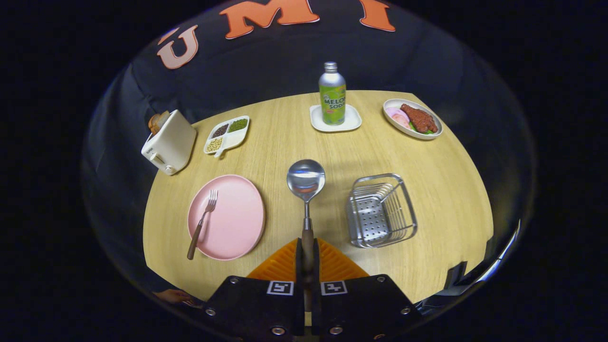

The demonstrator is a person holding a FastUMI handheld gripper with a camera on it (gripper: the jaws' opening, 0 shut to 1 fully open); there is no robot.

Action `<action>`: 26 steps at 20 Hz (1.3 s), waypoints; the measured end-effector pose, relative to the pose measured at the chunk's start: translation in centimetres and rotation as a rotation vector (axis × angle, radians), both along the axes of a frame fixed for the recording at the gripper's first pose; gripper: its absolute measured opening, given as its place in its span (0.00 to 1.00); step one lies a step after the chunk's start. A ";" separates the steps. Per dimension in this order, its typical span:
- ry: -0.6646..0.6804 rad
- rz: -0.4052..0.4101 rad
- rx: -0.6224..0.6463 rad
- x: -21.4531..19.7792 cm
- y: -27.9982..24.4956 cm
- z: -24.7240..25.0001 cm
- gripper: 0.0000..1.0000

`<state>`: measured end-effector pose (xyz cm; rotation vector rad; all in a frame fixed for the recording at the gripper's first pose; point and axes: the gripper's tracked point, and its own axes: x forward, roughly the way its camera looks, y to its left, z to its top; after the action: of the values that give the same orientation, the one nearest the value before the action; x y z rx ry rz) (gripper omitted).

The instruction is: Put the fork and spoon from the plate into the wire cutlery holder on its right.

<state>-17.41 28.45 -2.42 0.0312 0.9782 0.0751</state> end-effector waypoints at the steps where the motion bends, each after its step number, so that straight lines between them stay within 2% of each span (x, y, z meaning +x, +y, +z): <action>1: 0.014 0.000 -0.012 -0.2 -0.9 0.2 0.07; 8: 0.085 0.002 -0.104 -0.7 -5.9 0.6 0.06; 11: 0.142 0.036 -0.162 -1.1 -7.4 0.8 0.07; 21: 0.387 0.103 -0.164 -0.5 -8.8 -0.1 0.06; 26: 0.442 0.116 -0.175 0.3 -8.9 -1.0 0.08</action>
<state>-17.12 19.56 -3.47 -0.1767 1.4255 0.0914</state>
